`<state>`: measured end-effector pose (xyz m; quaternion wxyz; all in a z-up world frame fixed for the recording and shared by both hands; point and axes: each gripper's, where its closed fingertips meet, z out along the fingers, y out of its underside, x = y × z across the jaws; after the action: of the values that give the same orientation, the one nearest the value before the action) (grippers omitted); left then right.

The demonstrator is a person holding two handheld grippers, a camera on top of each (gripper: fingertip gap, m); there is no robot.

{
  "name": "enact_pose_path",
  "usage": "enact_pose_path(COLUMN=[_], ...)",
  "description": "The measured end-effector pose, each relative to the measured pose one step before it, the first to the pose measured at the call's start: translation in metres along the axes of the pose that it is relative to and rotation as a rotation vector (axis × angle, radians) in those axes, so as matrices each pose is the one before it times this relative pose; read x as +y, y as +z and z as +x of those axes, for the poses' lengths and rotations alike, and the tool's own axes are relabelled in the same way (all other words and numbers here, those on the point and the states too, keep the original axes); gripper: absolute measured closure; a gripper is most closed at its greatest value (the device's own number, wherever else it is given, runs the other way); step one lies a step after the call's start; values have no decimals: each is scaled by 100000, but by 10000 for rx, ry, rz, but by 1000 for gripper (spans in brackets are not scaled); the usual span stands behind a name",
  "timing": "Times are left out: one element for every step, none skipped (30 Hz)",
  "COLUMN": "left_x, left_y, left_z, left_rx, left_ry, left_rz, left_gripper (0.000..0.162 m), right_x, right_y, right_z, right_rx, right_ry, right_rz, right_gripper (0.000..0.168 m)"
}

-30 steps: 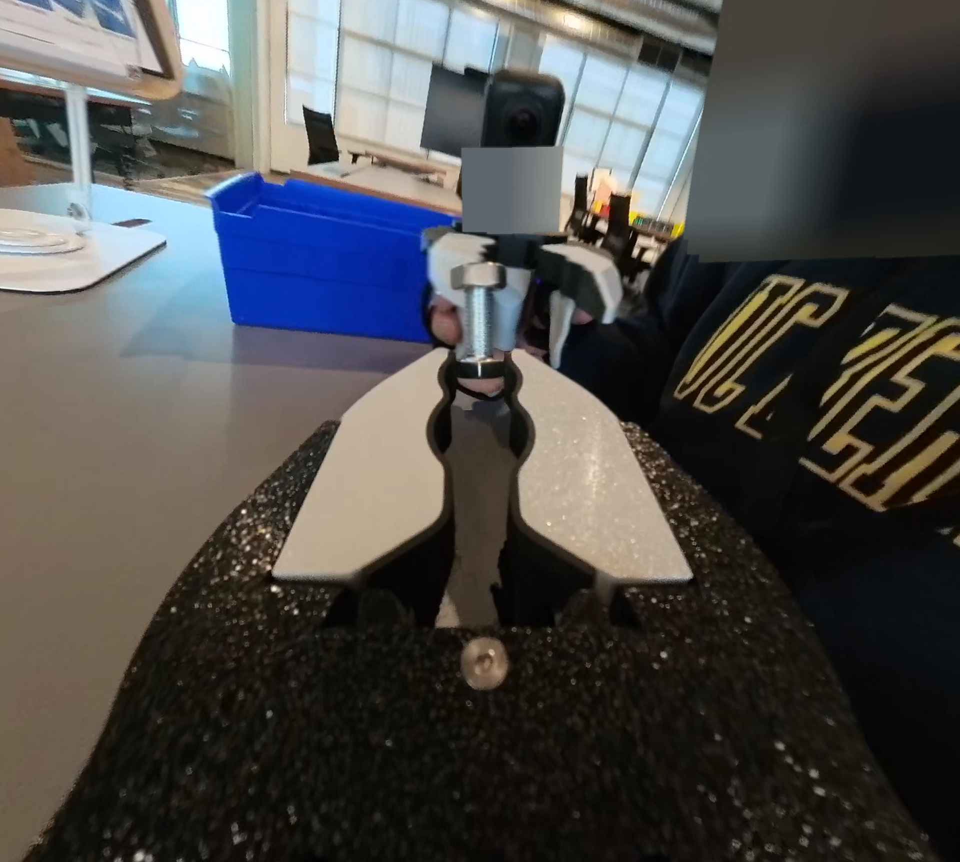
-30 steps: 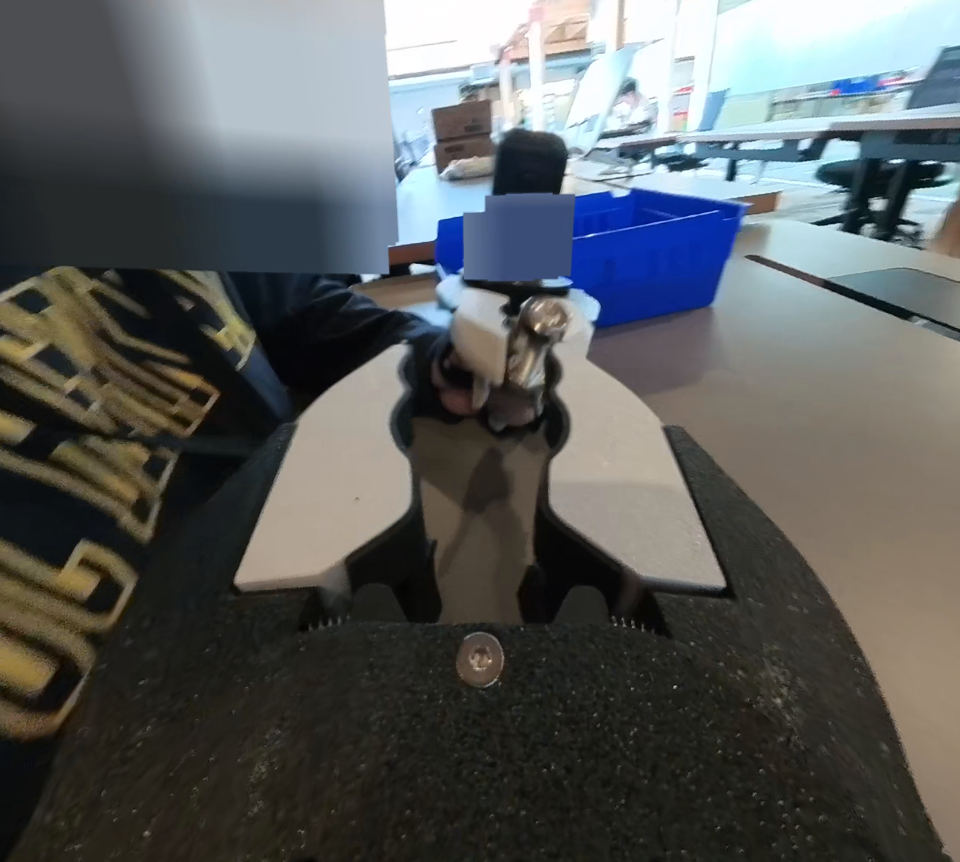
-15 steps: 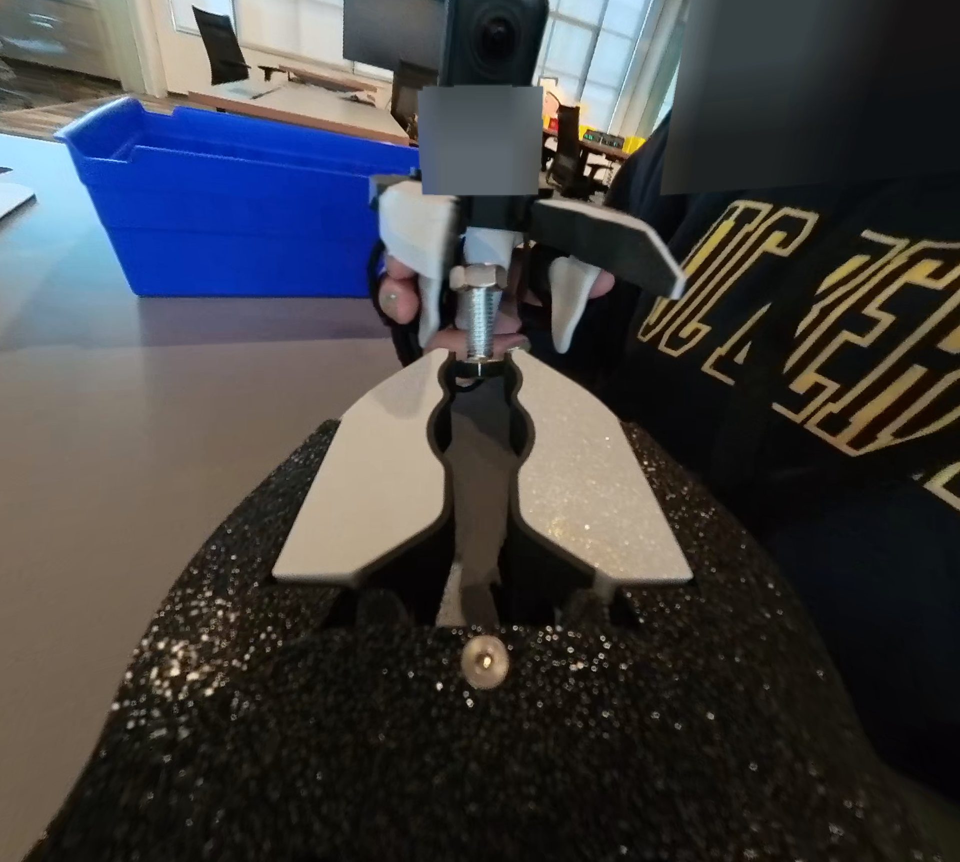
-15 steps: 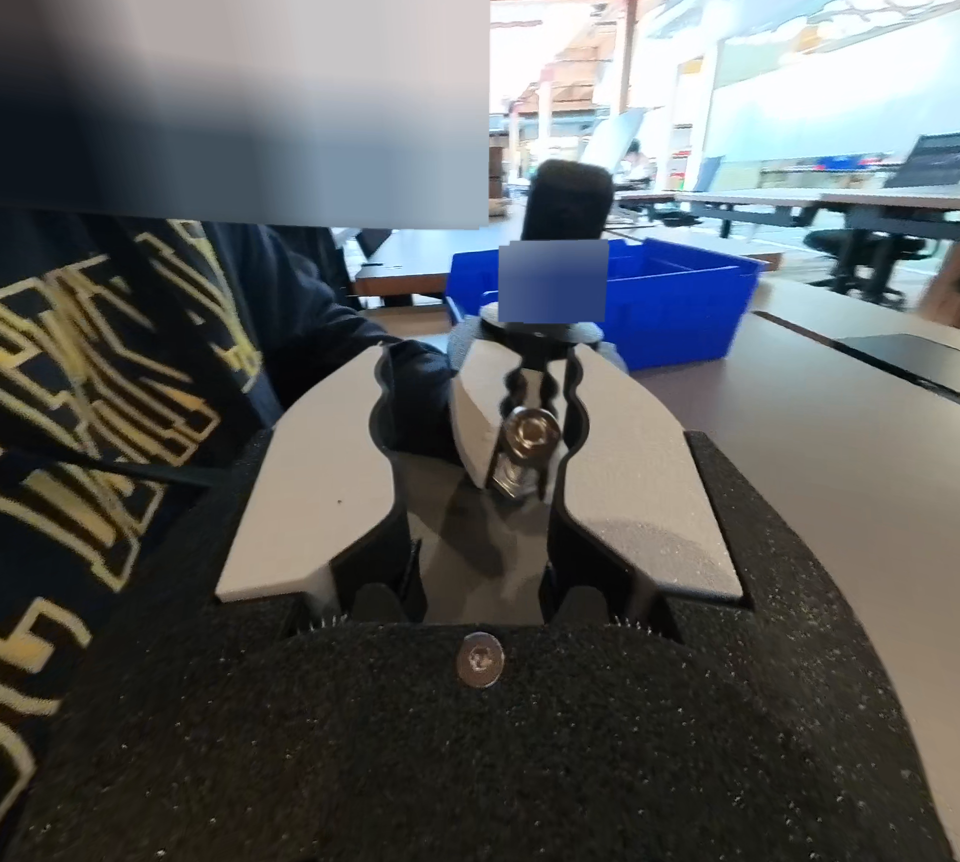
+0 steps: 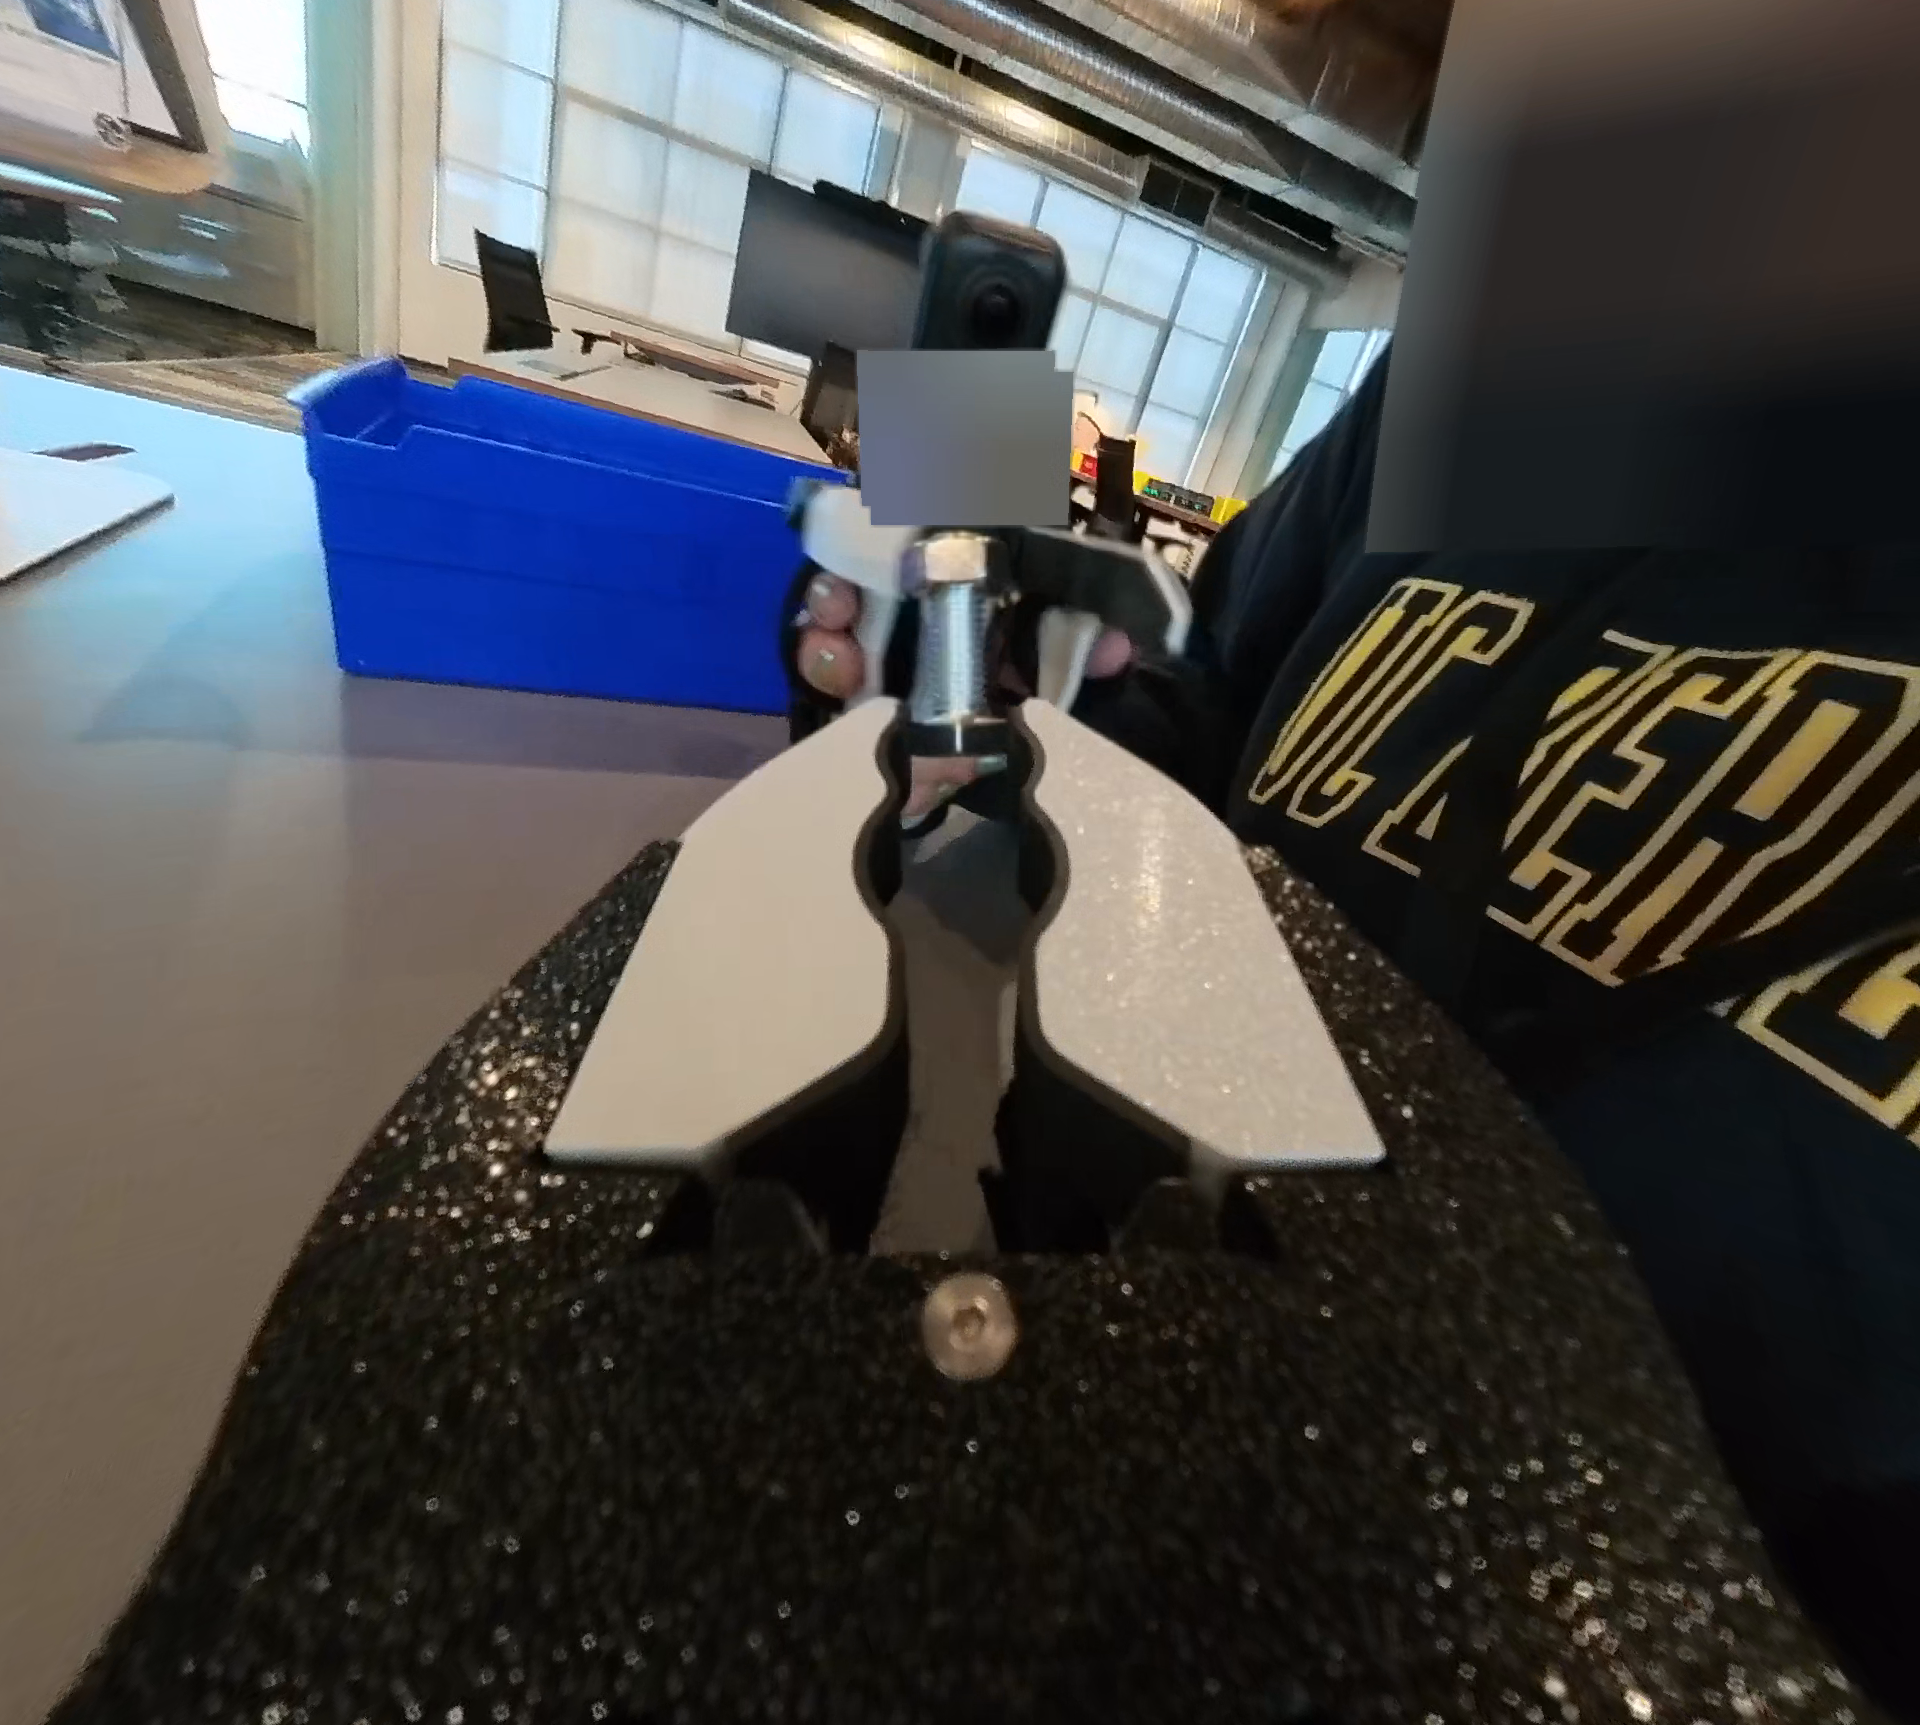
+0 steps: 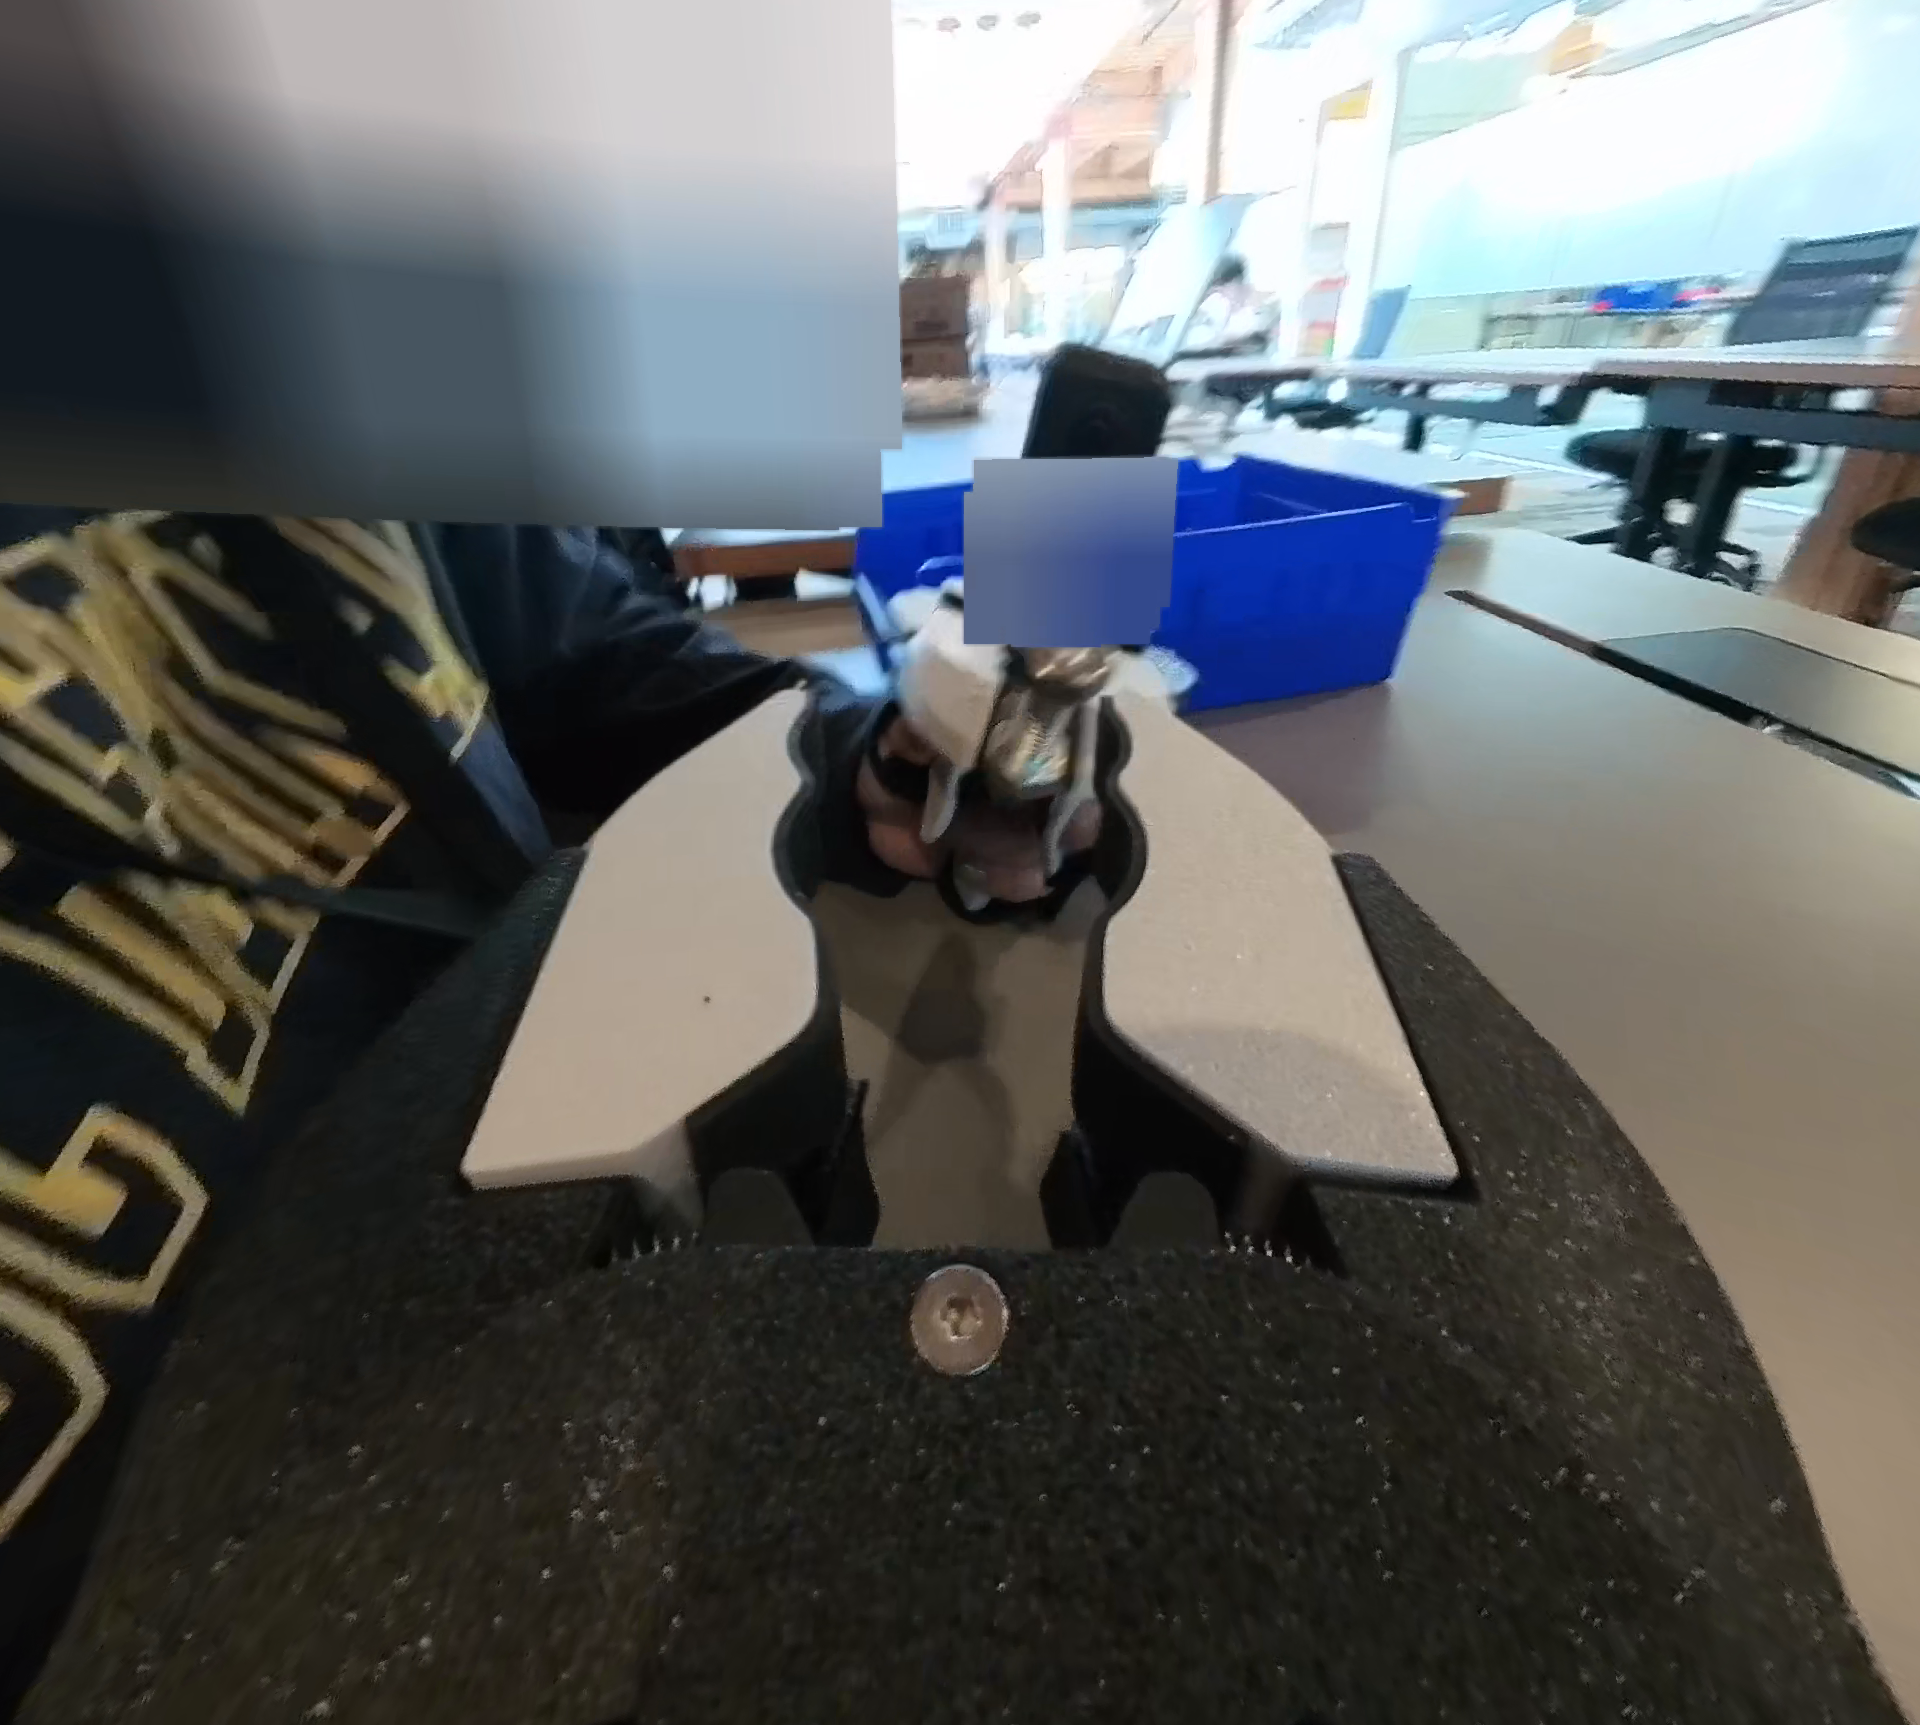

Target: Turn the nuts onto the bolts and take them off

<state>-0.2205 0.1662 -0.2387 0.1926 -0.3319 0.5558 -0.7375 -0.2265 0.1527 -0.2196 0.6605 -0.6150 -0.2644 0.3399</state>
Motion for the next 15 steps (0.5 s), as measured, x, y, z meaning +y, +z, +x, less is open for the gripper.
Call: enact_pose_path(left_x=[227,277,262,210,170,150,116,93,54,11,-44,-112,-165,-237,-335], left_y=[154,208,216,174,147,132,104,72,52,0,-28,-82,-136,-174,-254], left_z=[93,132,132,152,151,130,90,63,65,56,2,-44,-84,-116,-193], left_rx=[62,72,46,54,59,56,33,30,34,28,-12,-53,-58,-74,-96], left_ry=[15,40,73,80,57,37,33,28,14,11,21,8,-6,-28,-64], left_rz=[-174,-220,-202,-163,-130,-109,-90,-73,-40,-3,37,92,143,194,272], left_gripper=[145,145,145,145,146,145,145,145,145,145,145,145,145,145,145], right_x=[-298,-194,-86,68,155,224,260,241,209,158,68,11,17,67,-15], right_y=[-5,96,190,269,328,344,333,295,224,149,23,-112,-176,-233,-290], right_z=[323,237,98,-210,-388,-458,-408,-368,-321,-233,-12,36,169,213,233], right_rx=[186,152,113,-54,-137,-171,-140,-123,-108,-73,27,0,29,18,16], right_ry=[193,155,82,-5,-37,-62,-87,-113,-111,-94,-83,-48,36,100,111], right_rz=[257,212,138,53,-14,-73,-124,-128,-98,-68,-21,-18,-54,-84,-16], right_gripper=[115,111,107,106,105,105,105,105,106,106,106,107,106,107,108])
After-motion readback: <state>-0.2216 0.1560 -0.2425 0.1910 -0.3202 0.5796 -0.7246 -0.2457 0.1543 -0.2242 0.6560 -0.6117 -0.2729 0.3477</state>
